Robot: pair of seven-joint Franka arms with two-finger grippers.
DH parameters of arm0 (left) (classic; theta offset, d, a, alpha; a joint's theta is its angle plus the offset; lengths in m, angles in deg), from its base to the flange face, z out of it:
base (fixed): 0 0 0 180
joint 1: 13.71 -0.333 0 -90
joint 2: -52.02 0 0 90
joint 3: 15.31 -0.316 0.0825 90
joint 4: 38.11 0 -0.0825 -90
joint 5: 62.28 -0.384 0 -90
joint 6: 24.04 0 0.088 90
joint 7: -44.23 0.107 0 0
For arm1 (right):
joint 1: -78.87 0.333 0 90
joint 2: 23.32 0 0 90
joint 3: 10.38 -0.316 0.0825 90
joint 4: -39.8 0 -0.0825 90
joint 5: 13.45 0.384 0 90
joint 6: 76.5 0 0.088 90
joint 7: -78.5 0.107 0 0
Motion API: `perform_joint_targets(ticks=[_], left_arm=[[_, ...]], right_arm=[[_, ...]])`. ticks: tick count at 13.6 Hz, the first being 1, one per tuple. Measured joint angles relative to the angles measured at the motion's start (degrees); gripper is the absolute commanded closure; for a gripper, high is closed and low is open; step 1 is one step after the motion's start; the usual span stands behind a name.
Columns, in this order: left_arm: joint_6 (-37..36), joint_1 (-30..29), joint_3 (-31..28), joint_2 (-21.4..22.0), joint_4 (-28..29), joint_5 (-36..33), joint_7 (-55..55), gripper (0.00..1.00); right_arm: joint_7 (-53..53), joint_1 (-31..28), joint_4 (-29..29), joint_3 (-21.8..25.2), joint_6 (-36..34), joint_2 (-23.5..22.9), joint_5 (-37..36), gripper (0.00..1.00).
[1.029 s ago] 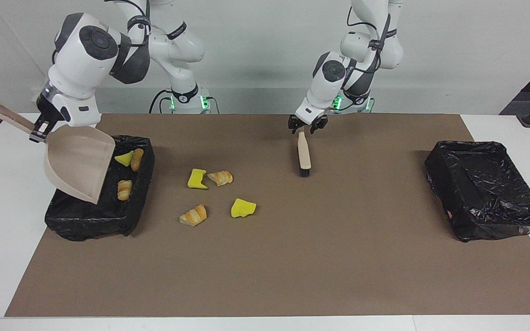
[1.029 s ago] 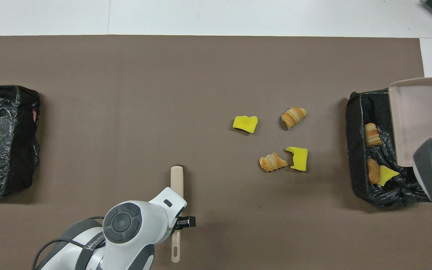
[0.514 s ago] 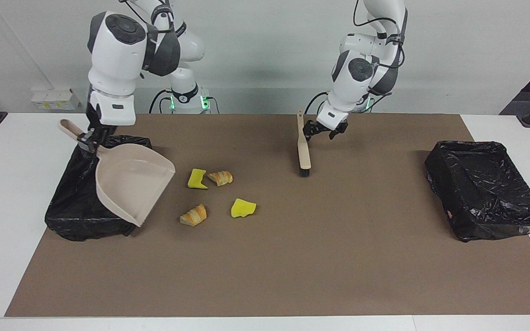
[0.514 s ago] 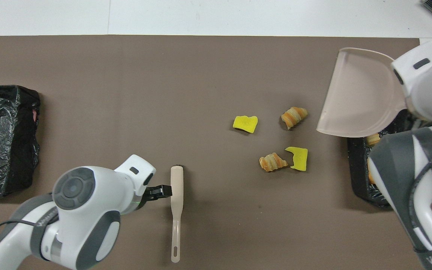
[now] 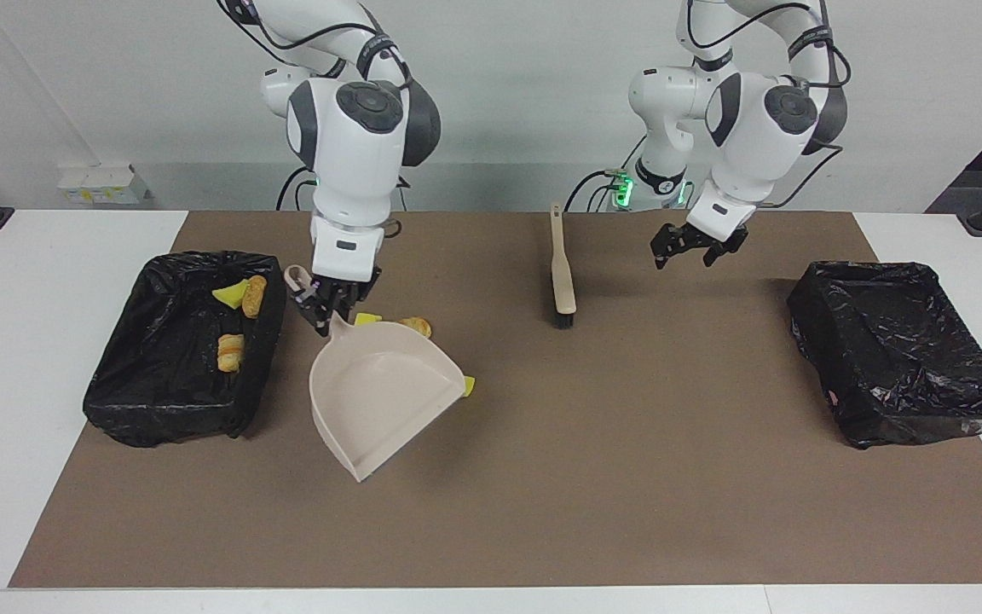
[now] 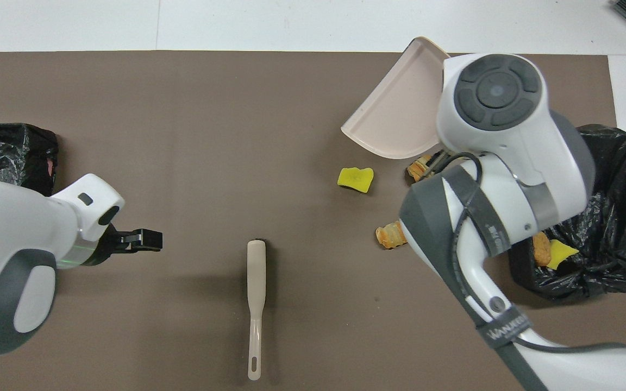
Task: Sweep and dump trash in bin
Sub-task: 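Bring the empty dustpan back to the table center with the right gripper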
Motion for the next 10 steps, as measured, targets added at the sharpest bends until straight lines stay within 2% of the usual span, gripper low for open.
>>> perform_joint_targets(ticks=[3,6,10], left_arm=[[-3.08,-5.12,-0.06,-0.01,-3.88,-1.93,5.9,0.0],[-6.78,-7.72,-0.08,-1.39,-9.28,-3.24,8.51,0.0],[-9.88,-7.83,-0.01,-8.0,-20.06,-3.45,8.56,0.0]], right_arm=[[17.92,3.96,-8.62,-0.02,-2.52,-7.33,5.38,1.0],[35.5,9.72,-15.81,-0.05,-2.75,-14.63,9.47,1.0],[44.18,15.18,-21.59,0.01,-0.63,-22.74,12.23,1.0]])
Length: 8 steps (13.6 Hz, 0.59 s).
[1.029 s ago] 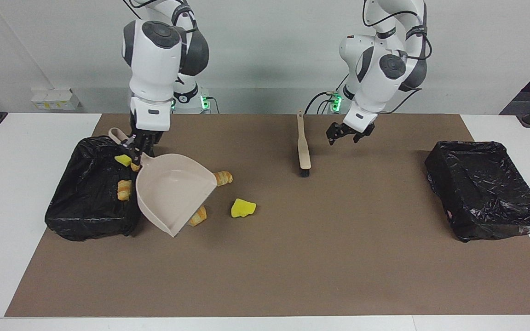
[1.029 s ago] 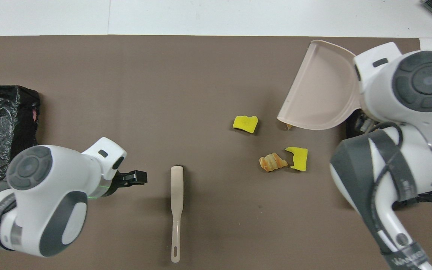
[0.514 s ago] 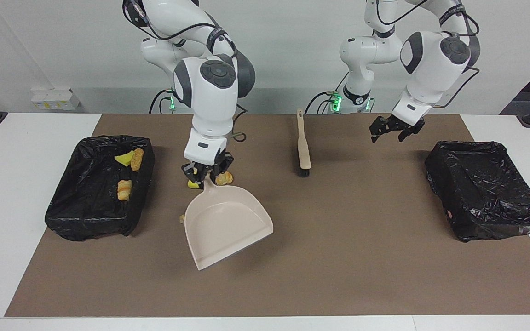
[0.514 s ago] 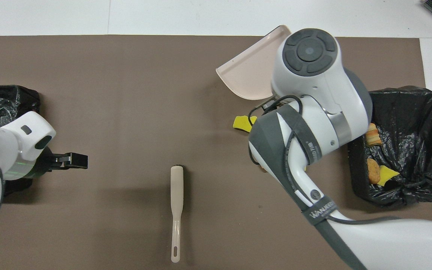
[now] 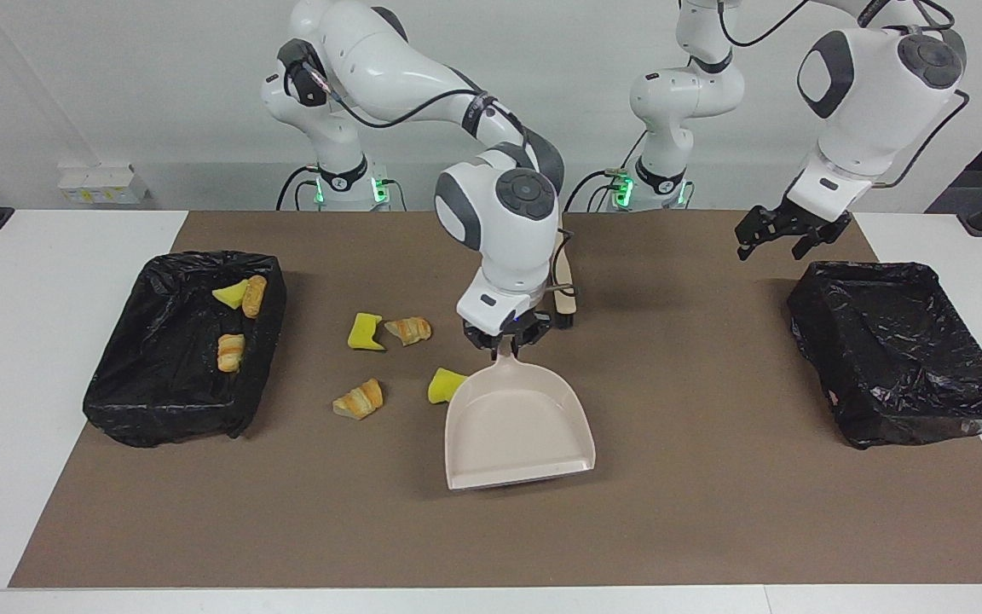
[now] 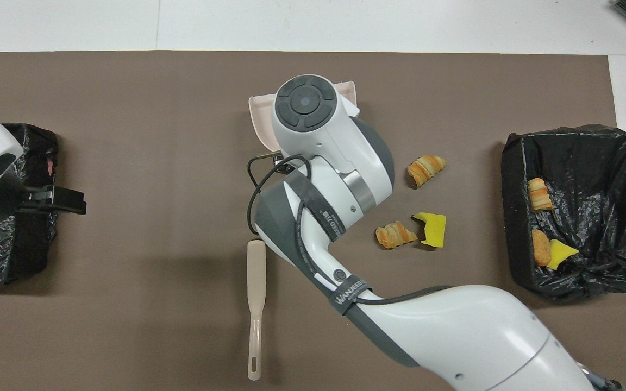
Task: Sweep and dump trash in bin
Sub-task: 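Bring the empty dustpan back to the table center with the right gripper, then set down the dustpan and release it with the right gripper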
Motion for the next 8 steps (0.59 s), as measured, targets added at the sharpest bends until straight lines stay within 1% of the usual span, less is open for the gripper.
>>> perform_joint_targets(ticks=[2,4,6,8], left_arm=[[0.02,-0.03,-0.02,-3.33,-4.26,-0.06,0.0,0.0],[0.15,-0.16,-0.04,-6.44,-8.4,-0.08,0.0,0.0],[1.25,-0.25,-0.04,-8.42,-10.63,-0.09,0.0,0.0],[2.47,-0.26,0.04,-9.87,-11.67,-0.09,0.0,0.0]], right_arm=[[3.23,1.57,-2.28,0.01,2.8,-2.89,0.42,1.0],[3.93,2.02,-3.51,-0.03,5.31,-4.79,2.27,1.0],[4.32,2.11,-4.52,-0.58,8.24,-6.8,3.14,1.0],[5.92,2.15,-6.07,-1.99,9.4,-8.87,3.24,1.0]])
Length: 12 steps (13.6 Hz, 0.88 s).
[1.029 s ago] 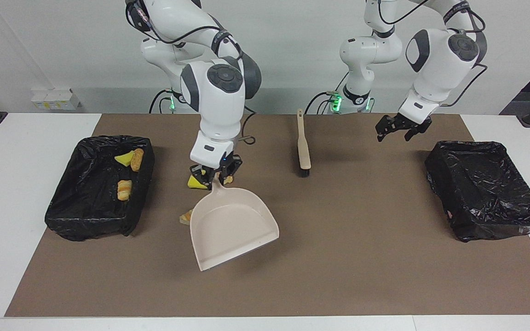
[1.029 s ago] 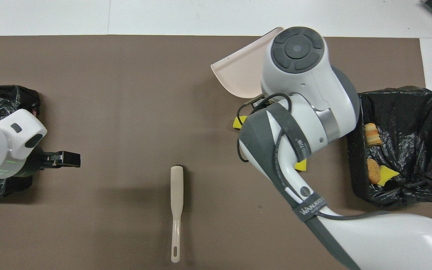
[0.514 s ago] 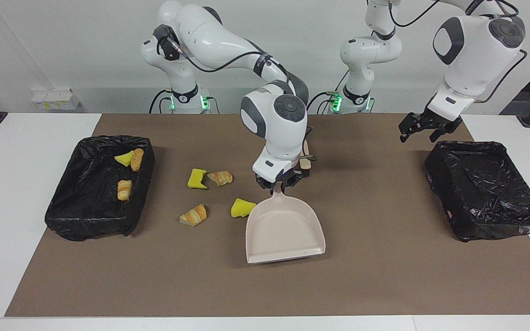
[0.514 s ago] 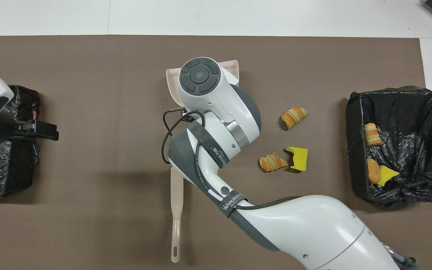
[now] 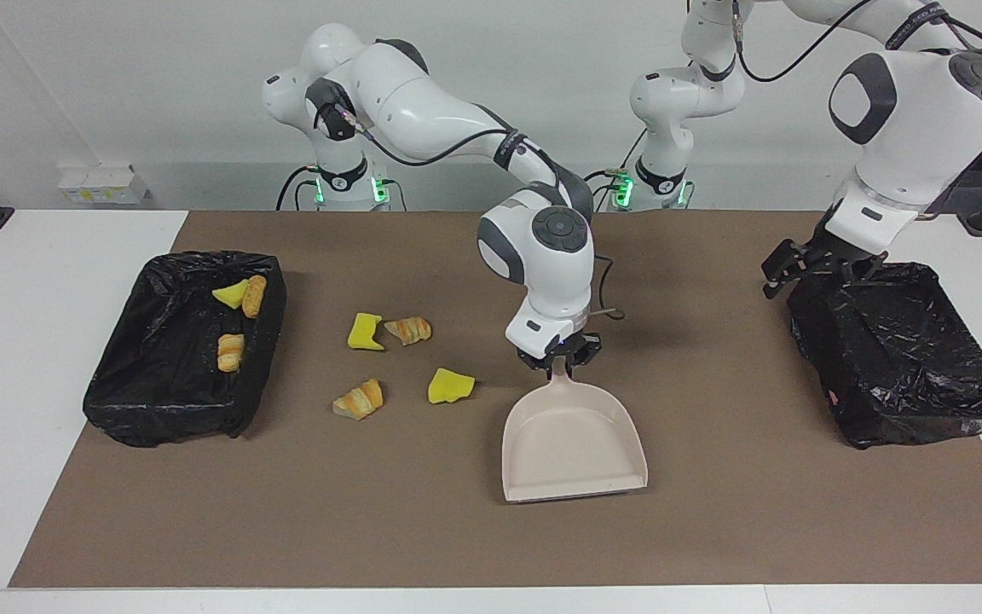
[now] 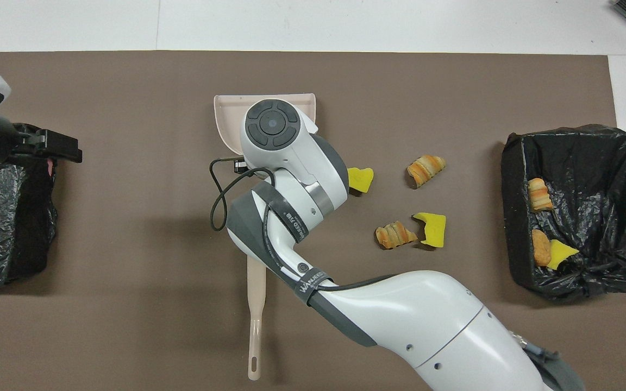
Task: Sweep and dump trash in bin
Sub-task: 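Set down the dustpan and release it with the right gripper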
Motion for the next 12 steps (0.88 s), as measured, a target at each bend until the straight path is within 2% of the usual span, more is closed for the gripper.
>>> perform_joint_targets(ticks=[4,12], left_arm=[[0.23,0.0,0.09,-0.95,-1.37,0.0,0.0,0.0],[0.23,0.0,0.16,-0.95,-1.5,0.0,0.0,0.0]], right_arm=[[4.6,1.49,-1.24,-1.64,0.56,-0.97,0.02,1.0],[6.19,0.17,-1.89,-2.98,0.44,-0.97,0.01,0.55]])
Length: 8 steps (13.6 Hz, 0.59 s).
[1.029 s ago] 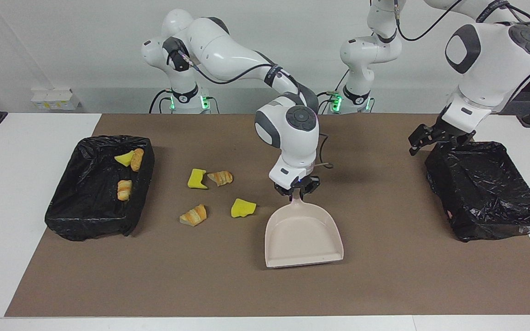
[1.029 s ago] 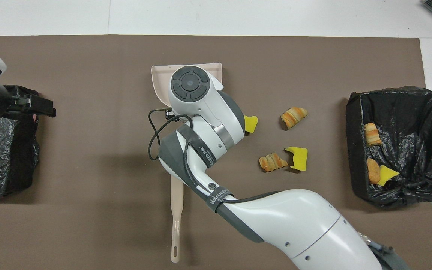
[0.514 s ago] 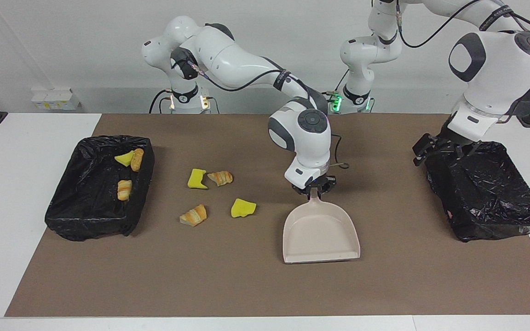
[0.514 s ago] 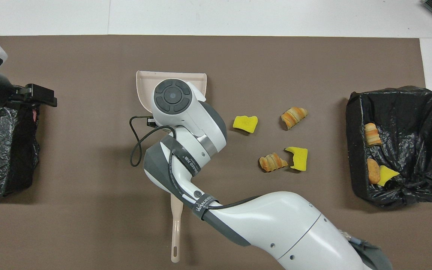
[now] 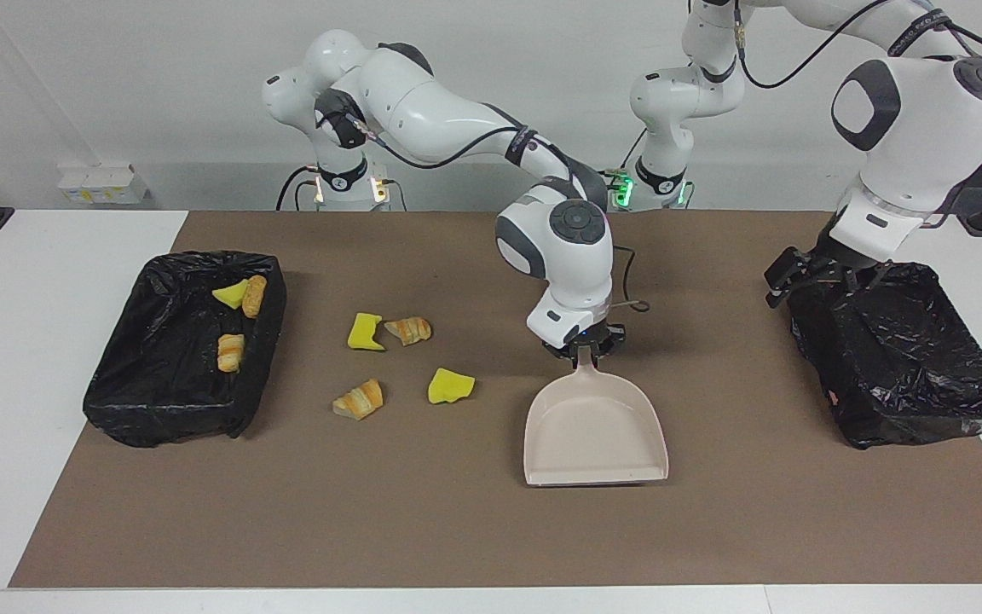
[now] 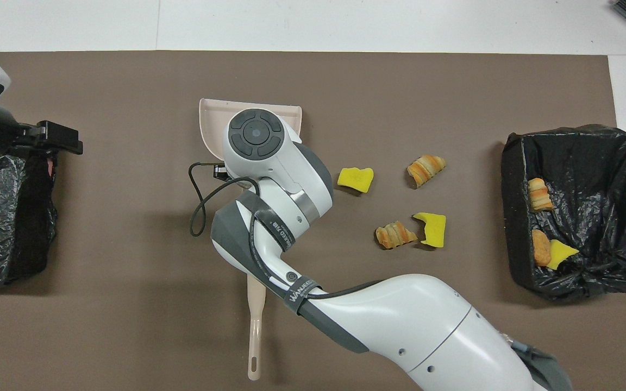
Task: Sweep and dump trash in bin
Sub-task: 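Set down the dustpan and release it with the right gripper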
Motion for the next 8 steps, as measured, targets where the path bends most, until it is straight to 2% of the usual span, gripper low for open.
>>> perform_joint_targets(ticks=[4,5,7,8], left_arm=[[0.0,0.01,0.23,0.0,0.0,0.0,0.0,0.0],[0.0,0.01,0.27,0.0,0.0,0.0,0.0,0.0],[0.0,0.03,0.3,0.0,0.0,0.0,-0.02,0.0],[0.0,0.03,0.33,0.0,0.0,0.0,-0.06,0.0]], right_arm=[[0.0,-0.77,-0.35,0.21,-0.14,0.42,0.02,0.39],[0.0,-1.34,-0.39,0.19,-0.24,1.01,0.04,0.29],[0.3,-2.41,-0.16,0.03,-0.91,3.38,0.31,0.16],[1.65,-2.49,0.46,-0.05,-1.68,5.15,0.39,0.0]])
